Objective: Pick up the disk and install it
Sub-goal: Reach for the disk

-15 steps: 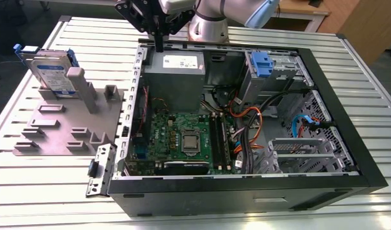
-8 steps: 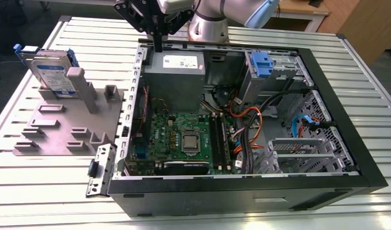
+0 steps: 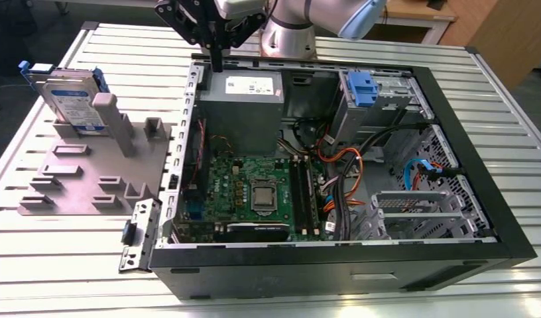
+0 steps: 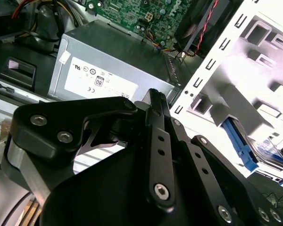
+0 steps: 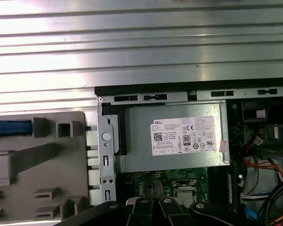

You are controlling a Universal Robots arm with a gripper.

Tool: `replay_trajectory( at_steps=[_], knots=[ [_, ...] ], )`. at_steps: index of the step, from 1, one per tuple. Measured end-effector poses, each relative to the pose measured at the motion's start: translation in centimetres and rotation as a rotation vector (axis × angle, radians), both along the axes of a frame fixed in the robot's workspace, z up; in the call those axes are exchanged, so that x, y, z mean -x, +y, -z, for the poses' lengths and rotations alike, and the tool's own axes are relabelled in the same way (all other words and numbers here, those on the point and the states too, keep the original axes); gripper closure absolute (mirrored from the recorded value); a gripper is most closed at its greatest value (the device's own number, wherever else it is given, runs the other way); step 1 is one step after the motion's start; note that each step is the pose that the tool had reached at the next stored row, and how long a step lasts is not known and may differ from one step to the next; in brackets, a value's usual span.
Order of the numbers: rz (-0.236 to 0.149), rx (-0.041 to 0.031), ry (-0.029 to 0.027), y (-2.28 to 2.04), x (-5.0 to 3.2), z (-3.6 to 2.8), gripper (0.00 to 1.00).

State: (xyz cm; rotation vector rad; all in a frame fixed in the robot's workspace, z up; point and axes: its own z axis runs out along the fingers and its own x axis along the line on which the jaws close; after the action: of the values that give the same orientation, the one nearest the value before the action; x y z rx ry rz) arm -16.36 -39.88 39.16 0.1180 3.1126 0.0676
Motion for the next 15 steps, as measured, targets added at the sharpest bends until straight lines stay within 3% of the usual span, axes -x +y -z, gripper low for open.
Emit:
replay_trajectory(
  at_steps=[15],
  knots=[
    [0.000,0.0000,0.0000,0.00,0.51,0.01,0.89]
  ],
)
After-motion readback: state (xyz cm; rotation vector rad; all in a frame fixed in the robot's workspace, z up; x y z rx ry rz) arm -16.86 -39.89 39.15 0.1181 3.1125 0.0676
